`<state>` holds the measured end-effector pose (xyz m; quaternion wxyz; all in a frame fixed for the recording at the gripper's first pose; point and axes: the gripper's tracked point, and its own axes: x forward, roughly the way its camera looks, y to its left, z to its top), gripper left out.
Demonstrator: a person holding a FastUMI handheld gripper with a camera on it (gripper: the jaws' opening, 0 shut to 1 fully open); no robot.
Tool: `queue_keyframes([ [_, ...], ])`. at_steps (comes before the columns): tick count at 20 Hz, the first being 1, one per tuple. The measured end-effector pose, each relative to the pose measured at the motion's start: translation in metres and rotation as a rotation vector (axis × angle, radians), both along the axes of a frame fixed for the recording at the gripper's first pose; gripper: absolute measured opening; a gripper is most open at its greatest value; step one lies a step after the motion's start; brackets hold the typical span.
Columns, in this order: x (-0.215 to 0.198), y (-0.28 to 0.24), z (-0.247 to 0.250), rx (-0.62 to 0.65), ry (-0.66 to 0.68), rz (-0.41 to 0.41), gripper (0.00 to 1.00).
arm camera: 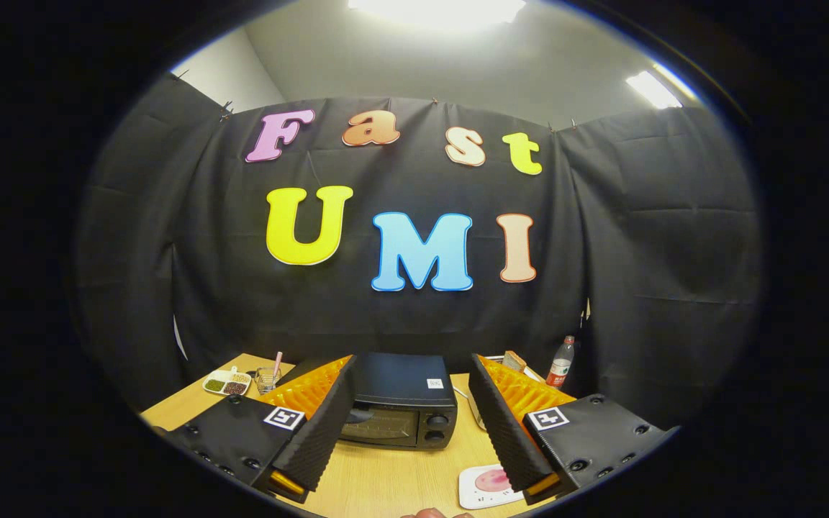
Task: Open the toaster oven, put the food inside, and close the toaster oven door.
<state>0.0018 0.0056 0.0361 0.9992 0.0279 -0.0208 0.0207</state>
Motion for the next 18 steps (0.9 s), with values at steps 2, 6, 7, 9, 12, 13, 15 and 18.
queue_keyframes([
  [2, 0.003, 0.004, -0.002, 0.004, 0.013, 0.006, 0.97],
  [6, 0.007, 0.011, -0.001, 0.012, 0.048, 0.018, 0.97],
  [7, 0.007, 0.013, 0.002, 0.019, 0.046, 0.028, 0.97],
  [9, 0.008, 0.016, 0.008, 0.02, 0.042, 0.038, 0.97],
  [12, 0.011, 0.018, 0.006, 0.012, 0.051, 0.036, 0.97],
  [13, 0.013, 0.02, 0.006, 0.007, 0.052, 0.036, 0.97],
  [15, 0.018, 0.024, 0.001, 0.002, 0.061, 0.031, 0.97],
  [18, 0.028, 0.032, -0.009, 0.008, 0.091, 0.025, 0.97],
])
